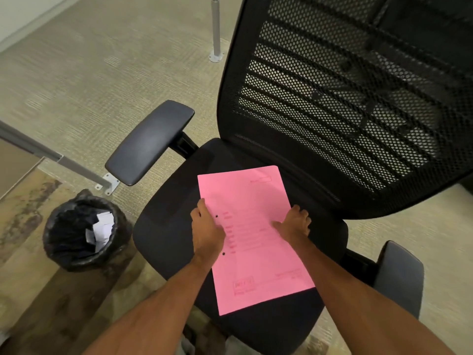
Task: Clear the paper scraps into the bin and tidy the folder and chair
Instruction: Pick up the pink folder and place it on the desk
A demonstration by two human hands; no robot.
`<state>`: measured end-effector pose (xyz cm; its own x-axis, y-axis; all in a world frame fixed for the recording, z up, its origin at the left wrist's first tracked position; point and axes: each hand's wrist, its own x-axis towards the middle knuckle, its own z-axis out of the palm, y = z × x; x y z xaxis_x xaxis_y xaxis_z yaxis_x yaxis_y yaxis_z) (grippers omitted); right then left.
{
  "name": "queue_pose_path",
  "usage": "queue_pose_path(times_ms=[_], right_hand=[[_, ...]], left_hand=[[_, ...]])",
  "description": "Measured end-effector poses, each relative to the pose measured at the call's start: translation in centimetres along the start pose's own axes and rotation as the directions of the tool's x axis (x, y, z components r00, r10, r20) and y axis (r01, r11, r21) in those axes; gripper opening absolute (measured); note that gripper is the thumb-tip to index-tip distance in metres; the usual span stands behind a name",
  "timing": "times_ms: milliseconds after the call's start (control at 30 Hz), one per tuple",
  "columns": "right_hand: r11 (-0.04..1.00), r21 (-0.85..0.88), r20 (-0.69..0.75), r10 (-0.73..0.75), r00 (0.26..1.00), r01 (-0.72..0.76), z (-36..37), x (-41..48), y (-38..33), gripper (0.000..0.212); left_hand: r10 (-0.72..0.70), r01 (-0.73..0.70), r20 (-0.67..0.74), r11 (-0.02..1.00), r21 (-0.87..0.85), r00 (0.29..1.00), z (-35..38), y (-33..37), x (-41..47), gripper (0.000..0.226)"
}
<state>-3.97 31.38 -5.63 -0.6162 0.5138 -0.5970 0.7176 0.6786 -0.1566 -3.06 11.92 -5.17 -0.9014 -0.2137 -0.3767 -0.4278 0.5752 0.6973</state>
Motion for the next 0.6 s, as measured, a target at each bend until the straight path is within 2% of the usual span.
queue_pose_path(times_ms=[100,200,400,500,600], right_hand=[[0.967,0.226,0.031,0.117,0.993,-0.121,-0.2,0.8,0.3,0.083],[0.924,0.346,0.056,0.154,0.987,-0.164,-0.2,0.8,0.5,0.078],[0.903,0.415,0.076,0.089,0.993,-0.113,-0.3,-0.3,-0.4,0.063],[0.916,0.399,0.061,0.017,0.998,-0.04,-0.4,-1.0,-1.3,0.052],[0.93,0.366,0.05,-0.06,0.997,0.038,-0.8,-1.7,-2.3,0.045]], left_hand=[[-0.173,0.167,-0.007,0.963,-0.211,0.985,-0.3,-0.3,0.5,0.038],[-0.239,0.224,-0.006,0.917,-0.331,0.971,-0.9,-0.7,0.4,0.027],[-0.323,0.304,0.063,0.787,-0.537,0.944,-2.9,-1.0,-0.3,0.026],[-0.336,0.306,0.074,0.718,-0.625,0.939,-4.0,-1.0,-1.0,0.026],[-0.406,0.353,0.078,0.664,-0.659,0.91,-5.4,-1.2,-1.6,0.028]])
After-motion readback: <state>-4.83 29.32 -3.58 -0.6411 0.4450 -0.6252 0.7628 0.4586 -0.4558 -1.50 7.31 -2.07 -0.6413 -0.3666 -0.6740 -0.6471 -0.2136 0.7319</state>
